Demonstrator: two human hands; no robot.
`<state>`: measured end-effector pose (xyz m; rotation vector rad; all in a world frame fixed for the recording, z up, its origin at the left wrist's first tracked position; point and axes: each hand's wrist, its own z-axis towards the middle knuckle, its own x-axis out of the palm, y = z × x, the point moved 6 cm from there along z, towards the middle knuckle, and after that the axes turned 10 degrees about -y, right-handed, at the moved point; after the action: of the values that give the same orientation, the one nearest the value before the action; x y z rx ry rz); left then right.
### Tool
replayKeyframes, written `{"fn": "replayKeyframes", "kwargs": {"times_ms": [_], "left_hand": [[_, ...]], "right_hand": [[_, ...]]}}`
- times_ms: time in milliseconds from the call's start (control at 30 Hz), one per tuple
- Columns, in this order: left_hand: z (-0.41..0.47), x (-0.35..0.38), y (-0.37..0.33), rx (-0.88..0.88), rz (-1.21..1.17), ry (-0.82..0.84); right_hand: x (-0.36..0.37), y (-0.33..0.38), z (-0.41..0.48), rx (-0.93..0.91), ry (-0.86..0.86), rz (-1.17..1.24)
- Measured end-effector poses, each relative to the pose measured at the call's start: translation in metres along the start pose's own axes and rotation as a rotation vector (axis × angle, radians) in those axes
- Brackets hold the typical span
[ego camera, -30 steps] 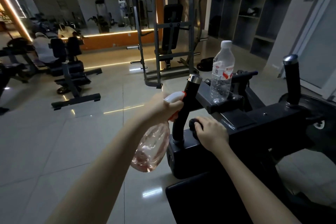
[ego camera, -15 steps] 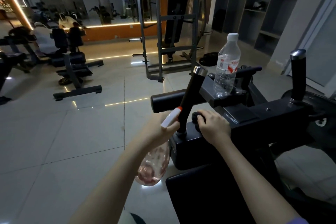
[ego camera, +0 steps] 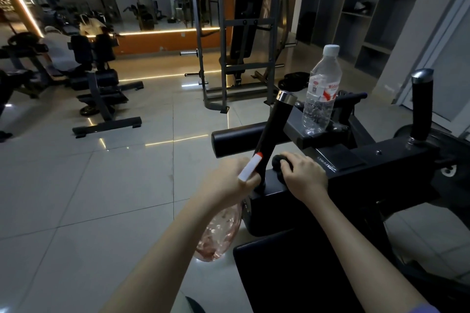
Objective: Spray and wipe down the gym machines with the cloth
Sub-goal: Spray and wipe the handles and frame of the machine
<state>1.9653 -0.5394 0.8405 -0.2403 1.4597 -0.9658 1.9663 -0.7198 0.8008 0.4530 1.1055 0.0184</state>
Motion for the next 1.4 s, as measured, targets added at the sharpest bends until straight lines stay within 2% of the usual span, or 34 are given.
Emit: {"fn": "replayKeyframes", "kwargs": {"times_ms": [267, 400, 500, 633, 700, 967, 1167, 1400], "left_hand": [[-0.018, 0.016, 0.004, -0.038, 0.159, -0.055], [-0.029, 0.022, -0.007, 0.060, 0.318, -0.038], [-0.030, 0.013, -0.023, 0.040, 0.361, -0.146], [-0.010, -0.004, -0.073, 0.131, 0.451, -0.340], [0.002, -0.012, -0.095, 0.104, 0.446, -0.388], [0.023, 0.004, -0.109, -0.041, 0.480, -0.274], [0.019, 0.001, -0.105, -0.003, 0.489, -0.332], [0.020, 0.002, -0.105, 0.056, 0.479, -0.378]], "right_hand": [[-0.003, 0.002, -0.001, -0.009, -0.001, 0.009], [-0.004, 0.003, -0.003, -0.011, 0.005, 0.007], [-0.005, 0.003, -0.005, -0.014, 0.017, 0.020], [-0.009, 0.004, -0.005, -0.028, 0.035, 0.019], [-0.014, 0.005, -0.007, -0.009, 0.052, 0.020], [-0.016, 0.002, -0.006, 0.079, 0.091, 0.028], [-0.016, 0.002, -0.004, 0.006, 0.037, 0.036], [-0.015, -0.037, 0.014, 0.061, -0.017, 0.060]]}}
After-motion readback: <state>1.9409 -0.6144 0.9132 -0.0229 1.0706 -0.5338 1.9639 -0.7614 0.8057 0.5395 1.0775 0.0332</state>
